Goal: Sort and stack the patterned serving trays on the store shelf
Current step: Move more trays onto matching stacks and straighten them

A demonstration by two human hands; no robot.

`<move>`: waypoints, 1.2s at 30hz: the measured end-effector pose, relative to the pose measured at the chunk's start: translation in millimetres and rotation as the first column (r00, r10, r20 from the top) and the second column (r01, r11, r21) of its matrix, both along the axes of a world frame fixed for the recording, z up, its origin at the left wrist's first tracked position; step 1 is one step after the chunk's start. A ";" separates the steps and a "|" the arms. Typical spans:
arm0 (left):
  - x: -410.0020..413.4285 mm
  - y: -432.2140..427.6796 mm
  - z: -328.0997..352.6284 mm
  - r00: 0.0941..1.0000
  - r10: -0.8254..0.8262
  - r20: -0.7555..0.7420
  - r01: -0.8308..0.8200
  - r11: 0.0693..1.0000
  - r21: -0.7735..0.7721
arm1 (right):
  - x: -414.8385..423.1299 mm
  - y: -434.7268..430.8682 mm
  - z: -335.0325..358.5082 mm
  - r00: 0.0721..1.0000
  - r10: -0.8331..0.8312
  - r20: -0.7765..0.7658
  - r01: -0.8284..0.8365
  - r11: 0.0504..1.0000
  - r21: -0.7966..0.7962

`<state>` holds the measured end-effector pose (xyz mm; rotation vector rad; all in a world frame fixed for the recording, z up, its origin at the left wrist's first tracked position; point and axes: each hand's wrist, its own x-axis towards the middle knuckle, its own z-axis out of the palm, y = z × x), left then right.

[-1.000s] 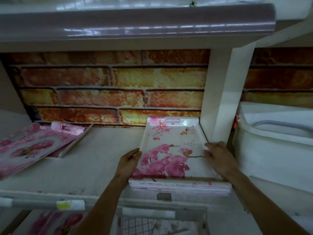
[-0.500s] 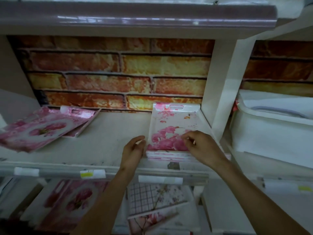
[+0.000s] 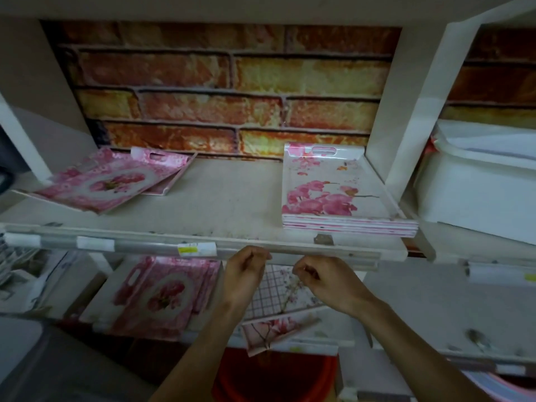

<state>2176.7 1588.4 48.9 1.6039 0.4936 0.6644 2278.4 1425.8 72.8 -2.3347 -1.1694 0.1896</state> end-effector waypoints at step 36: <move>9.7 -41.5 -200.8 0.734 -0.234 -0.638 0.072 0.960 -0.270 | 54.3 -44.4 -195.3 0.937 -0.016 -0.348 -0.067 0.972 -0.226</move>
